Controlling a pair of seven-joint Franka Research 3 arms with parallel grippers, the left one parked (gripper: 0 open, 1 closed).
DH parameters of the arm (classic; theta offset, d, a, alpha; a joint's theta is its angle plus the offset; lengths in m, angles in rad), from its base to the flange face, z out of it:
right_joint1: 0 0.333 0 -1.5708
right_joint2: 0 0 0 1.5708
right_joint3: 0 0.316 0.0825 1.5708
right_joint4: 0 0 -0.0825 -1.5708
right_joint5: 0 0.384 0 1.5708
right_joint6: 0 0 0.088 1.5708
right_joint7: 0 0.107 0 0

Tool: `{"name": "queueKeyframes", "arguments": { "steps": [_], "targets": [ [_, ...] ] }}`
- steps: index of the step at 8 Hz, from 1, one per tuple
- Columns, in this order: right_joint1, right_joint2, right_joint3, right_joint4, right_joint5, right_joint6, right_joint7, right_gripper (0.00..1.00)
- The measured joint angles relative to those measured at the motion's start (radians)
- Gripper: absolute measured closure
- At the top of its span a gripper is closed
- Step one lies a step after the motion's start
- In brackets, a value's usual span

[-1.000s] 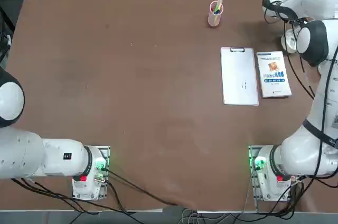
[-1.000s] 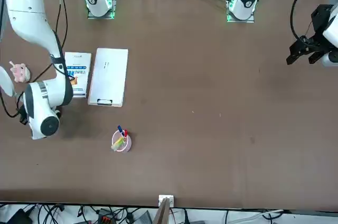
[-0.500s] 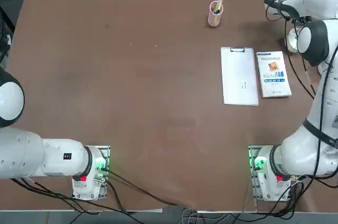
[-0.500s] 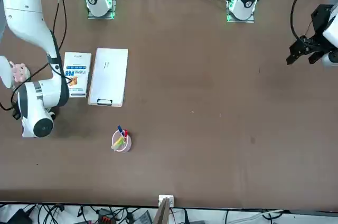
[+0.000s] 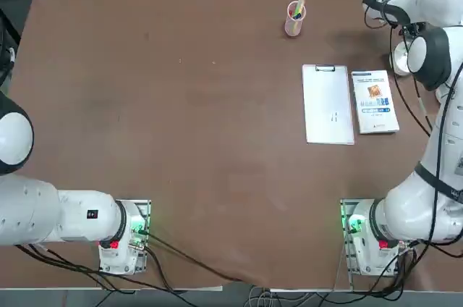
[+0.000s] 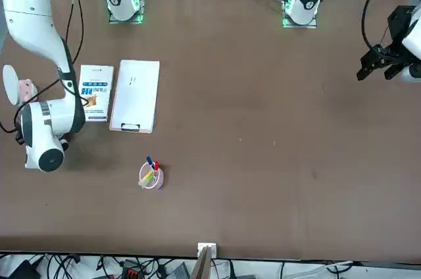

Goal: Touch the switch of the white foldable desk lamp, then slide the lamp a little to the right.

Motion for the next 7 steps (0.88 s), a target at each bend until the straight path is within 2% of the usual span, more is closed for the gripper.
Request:
{"name": "queueKeyframes", "arguments": {
  "steps": [7],
  "targets": [
    [-0.01, 0.03, -0.004, 0.013, 0.011, 0.0, 0.064, 0.85]
  ]
}}
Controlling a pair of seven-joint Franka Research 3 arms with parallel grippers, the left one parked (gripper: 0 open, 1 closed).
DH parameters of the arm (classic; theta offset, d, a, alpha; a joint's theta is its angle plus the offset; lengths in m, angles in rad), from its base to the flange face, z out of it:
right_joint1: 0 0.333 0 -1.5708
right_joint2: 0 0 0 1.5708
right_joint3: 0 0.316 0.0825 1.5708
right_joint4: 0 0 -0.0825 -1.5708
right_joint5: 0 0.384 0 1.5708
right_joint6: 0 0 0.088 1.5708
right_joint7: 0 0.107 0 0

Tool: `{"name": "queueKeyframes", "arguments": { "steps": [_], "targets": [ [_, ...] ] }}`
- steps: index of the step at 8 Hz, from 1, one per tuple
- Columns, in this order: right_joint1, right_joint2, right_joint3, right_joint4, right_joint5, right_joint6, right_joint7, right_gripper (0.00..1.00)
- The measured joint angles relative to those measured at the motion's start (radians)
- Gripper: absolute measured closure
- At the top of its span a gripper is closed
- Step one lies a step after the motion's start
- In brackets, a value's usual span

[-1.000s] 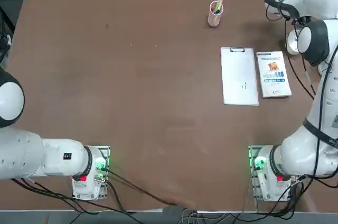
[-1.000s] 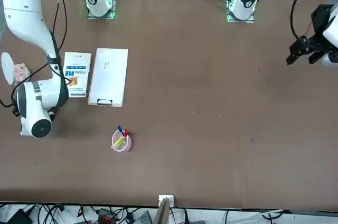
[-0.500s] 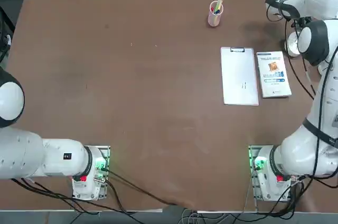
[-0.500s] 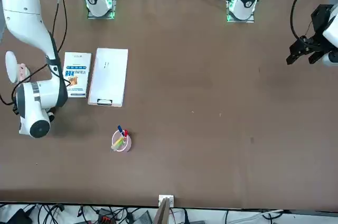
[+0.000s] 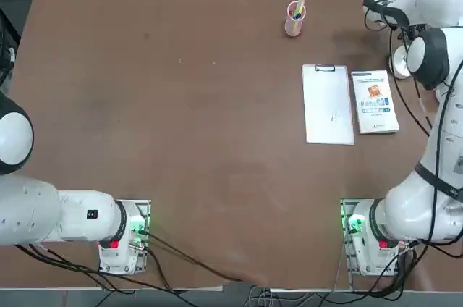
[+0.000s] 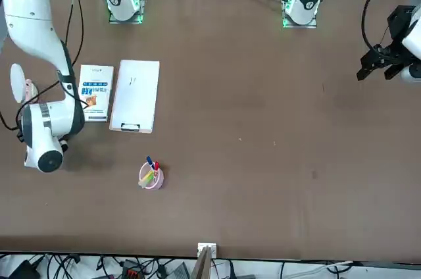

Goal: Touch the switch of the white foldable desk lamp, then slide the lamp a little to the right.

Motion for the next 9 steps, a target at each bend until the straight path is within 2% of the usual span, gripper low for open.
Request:
{"name": "queueKeyframes", "arguments": {
  "steps": [3, 5, 6, 7, 9],
  "targets": [
    [0.001, 0.006, 0.0, 0.01, 0.0, -0.002, 0.0, 0.84],
    [0.003, 0.006, 0.0, 0.012, 0.0, -0.002, 0.0, 0.72],
    [0.004, 0.007, 0.0, 0.013, 0.0, -0.001, 0.0, 0.53],
    [0.006, 0.007, 0.0, 0.013, 0.0, -0.001, 0.0, 0.48],
    [0.012, 0.008, 0.001, 0.013, 0.0, -0.001, 0.003, 0.47]
  ]
}}
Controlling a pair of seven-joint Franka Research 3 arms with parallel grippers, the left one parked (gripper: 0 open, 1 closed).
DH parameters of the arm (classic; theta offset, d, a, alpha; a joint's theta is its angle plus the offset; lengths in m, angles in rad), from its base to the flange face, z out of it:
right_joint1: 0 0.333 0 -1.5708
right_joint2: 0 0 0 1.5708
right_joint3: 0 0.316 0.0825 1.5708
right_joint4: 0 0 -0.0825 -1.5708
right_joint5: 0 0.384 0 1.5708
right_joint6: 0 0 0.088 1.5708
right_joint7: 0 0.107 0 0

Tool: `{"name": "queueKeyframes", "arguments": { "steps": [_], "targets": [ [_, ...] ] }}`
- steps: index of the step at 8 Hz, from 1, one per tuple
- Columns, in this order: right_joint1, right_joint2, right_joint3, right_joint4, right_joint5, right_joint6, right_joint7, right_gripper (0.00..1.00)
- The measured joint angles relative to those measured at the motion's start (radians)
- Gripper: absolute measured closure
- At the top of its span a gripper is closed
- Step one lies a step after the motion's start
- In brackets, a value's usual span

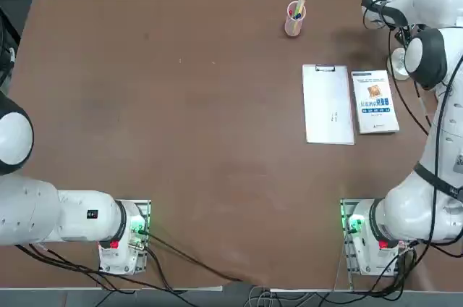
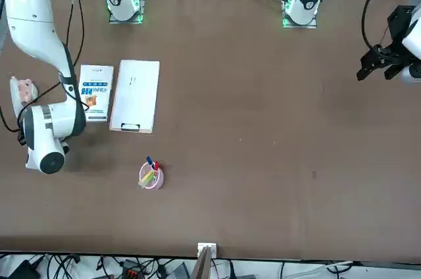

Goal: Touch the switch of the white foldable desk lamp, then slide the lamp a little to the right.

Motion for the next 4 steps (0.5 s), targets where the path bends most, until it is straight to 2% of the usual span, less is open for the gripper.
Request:
{"name": "queueKeyframes", "arguments": {
  "steps": [1, 4],
  "targets": [
    [0.008, 0.0, 0.001, 0.001, 0.0, 0.001, 0.012, 0.46],
    [0.047, 0.001, 0.003, 0.023, -0.006, 0.012, 0.023, 0.34]
  ]
}}
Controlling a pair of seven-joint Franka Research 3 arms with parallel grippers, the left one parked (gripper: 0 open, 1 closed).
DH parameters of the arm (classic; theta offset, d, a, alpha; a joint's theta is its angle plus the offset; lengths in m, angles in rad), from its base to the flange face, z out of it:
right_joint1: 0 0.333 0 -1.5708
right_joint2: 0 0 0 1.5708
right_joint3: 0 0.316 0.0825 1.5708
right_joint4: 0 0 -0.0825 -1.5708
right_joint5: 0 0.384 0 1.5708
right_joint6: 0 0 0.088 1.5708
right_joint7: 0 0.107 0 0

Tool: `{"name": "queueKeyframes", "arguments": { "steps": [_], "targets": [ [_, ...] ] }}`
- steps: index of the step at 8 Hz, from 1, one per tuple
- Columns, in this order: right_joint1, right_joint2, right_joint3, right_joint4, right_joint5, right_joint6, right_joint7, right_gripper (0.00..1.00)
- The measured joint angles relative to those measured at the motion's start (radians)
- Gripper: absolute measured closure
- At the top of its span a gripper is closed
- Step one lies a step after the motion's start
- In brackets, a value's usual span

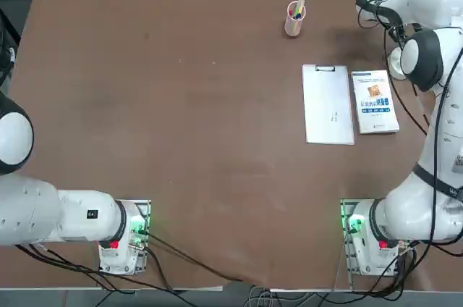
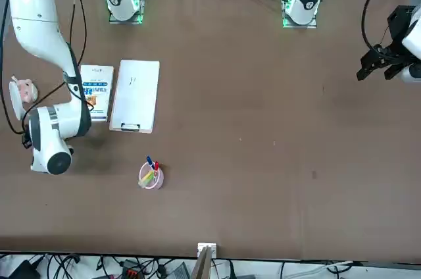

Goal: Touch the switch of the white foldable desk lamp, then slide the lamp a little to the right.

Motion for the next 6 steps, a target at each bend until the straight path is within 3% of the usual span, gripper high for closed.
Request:
{"name": "queueKeyframes", "arguments": {
  "steps": [1, 3, 5, 6],
  "targets": [
    [0.02, 0.0, 0.001, 0.015, -0.016, 0.001, -0.006, 0.3],
    [0.057, 0.001, 0.006, 0.044, -0.049, 0.0, -0.05, 0.01],
    [0.118, -0.005, 0.011, 0.078, -0.041, -0.002, -0.094, 0.0],
    [0.156, -0.02, 0.011, 0.092, 0.009, -0.006, -0.103, 0.0]
  ]
}}
